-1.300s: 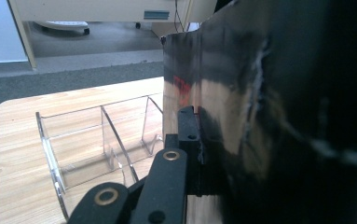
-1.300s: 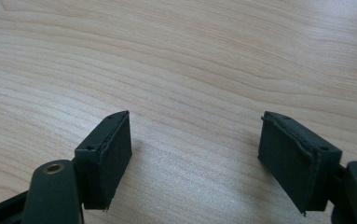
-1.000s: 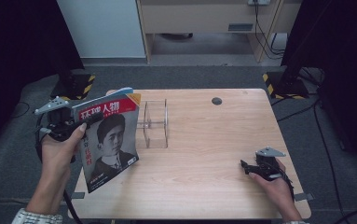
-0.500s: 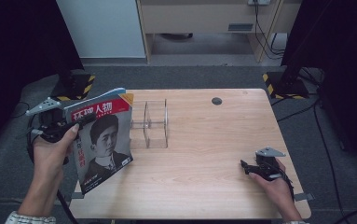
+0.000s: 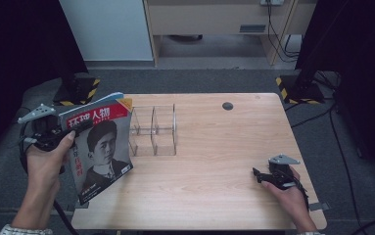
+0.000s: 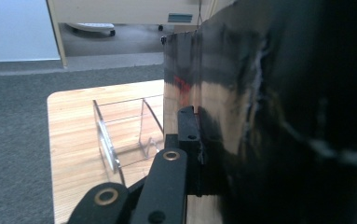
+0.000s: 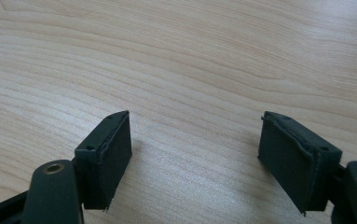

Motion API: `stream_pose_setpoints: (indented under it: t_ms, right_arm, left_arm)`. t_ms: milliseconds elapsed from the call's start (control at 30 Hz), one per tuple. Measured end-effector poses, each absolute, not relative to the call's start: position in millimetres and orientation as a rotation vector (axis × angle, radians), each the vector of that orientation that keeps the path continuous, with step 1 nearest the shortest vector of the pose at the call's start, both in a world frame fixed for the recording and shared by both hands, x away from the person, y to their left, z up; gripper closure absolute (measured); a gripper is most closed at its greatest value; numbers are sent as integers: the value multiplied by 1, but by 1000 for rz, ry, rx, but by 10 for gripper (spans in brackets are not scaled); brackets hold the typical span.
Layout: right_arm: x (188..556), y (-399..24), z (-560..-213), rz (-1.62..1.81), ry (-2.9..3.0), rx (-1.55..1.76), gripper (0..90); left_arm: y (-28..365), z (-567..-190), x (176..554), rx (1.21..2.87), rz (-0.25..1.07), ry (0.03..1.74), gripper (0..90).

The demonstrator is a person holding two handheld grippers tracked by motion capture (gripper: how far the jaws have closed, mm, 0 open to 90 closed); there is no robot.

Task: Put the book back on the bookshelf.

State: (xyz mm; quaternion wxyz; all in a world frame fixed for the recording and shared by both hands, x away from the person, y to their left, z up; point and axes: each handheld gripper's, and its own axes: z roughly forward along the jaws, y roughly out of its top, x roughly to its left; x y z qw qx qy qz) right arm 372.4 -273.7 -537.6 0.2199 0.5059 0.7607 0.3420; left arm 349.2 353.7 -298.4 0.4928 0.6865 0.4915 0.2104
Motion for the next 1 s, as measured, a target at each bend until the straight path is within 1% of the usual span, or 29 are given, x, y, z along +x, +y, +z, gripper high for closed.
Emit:
stream_pose_setpoints:
  t_ms: [400, 1000]
  right_arm:
    - [372, -274, -538, 946, 2104, 1400, 257]
    - [373, -274, -538, 947, 2107, 1394, 257]
  left_arm:
    - [361, -303, 360, 1641, 526, 1233, 864]
    - [354, -306, 387, 1632, 603, 1271, 864]
